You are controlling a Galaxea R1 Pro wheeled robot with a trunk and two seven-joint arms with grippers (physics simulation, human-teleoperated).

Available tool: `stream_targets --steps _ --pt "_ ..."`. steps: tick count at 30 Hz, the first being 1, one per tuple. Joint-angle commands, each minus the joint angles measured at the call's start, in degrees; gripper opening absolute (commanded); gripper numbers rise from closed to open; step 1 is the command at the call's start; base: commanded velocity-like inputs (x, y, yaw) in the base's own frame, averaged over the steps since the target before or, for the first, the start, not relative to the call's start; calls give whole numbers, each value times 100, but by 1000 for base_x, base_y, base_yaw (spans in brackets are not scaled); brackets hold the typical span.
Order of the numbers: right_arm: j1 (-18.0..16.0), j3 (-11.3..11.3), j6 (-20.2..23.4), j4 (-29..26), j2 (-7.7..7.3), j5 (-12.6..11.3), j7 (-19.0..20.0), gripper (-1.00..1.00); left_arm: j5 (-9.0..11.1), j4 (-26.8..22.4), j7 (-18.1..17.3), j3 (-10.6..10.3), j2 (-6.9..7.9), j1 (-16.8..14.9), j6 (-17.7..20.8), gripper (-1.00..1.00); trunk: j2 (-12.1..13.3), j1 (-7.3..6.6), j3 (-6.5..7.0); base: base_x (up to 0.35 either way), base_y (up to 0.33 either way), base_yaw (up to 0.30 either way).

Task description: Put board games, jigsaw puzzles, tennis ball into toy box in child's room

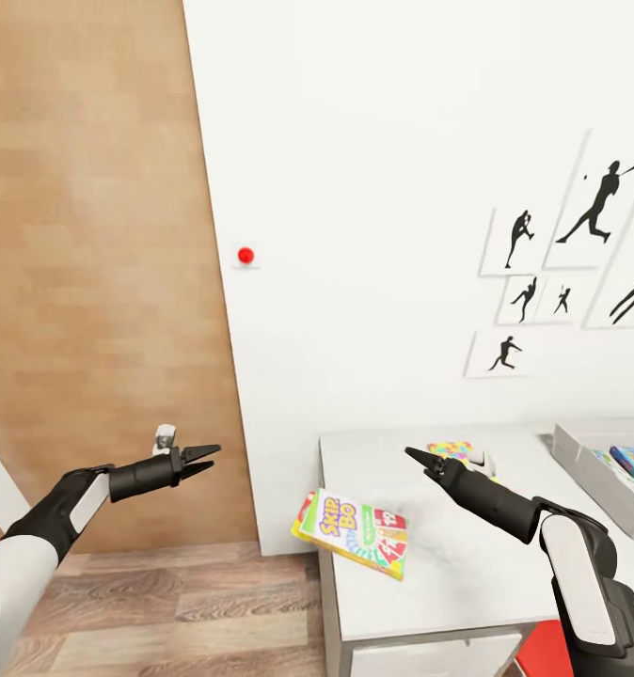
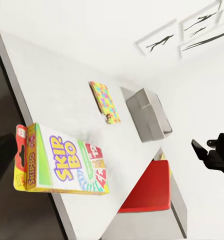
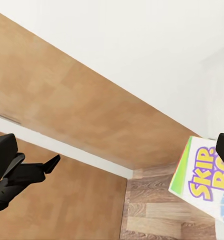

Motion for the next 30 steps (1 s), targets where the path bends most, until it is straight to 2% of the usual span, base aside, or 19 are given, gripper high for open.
stream_targets --steps 1,10,15,30 --pt "-7 -9 25 0 1 55 59 100 21 0 -8 -4 17 -5 50 100 -13 4 -4 0 -13 -61" --pt "-7 -2 23 -7 4 55 59 100 26 0 -8 2 134 -5 67 100 -13 4 76 0 -89 -61" --pt "-7 4 18 -5 12 55 57 100 30 0 -11 2 142 -5 68 100 -13 4 121 0 -191 -61" --pt "-7 0 23 1 3 49 59 100 35 0 -11 -7 135 -5 69 100 -13 4 255 -1 -53 -62"
